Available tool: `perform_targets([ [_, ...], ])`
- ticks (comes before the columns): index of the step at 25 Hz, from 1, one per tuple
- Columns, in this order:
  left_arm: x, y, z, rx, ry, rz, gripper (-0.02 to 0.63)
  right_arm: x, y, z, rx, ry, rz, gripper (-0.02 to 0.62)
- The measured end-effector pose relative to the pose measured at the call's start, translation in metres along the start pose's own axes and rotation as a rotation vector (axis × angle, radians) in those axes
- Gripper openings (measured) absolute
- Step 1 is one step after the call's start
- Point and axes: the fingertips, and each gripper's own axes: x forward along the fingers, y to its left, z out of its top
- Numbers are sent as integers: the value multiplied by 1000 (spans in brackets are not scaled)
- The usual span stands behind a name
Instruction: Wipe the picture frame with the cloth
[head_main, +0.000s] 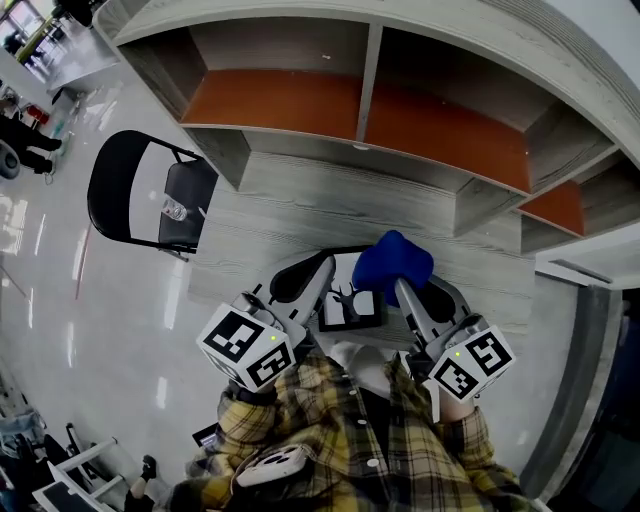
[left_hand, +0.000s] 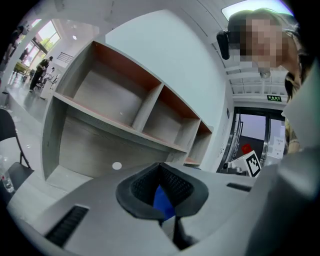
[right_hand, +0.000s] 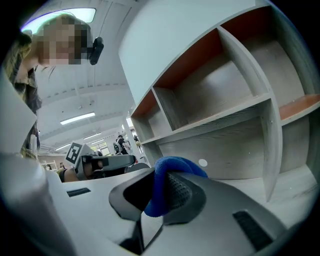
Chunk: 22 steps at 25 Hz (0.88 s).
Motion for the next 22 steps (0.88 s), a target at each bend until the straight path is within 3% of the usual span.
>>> perform_targets([
  [5,9,35,2,-3,53,-57,6,32,-5,-2,15,4,-67,49],
  [10,23,70,-13,-4,190,-156,6,60,-10,-9,50,-4,-190,49],
  [18,32,116,-64,22,415,-294,8,71,-2,-40,150,-48,-392,49],
  [22,38,125,-96,55,503,-333,9,71,3,-52,168,-63,-440,49],
])
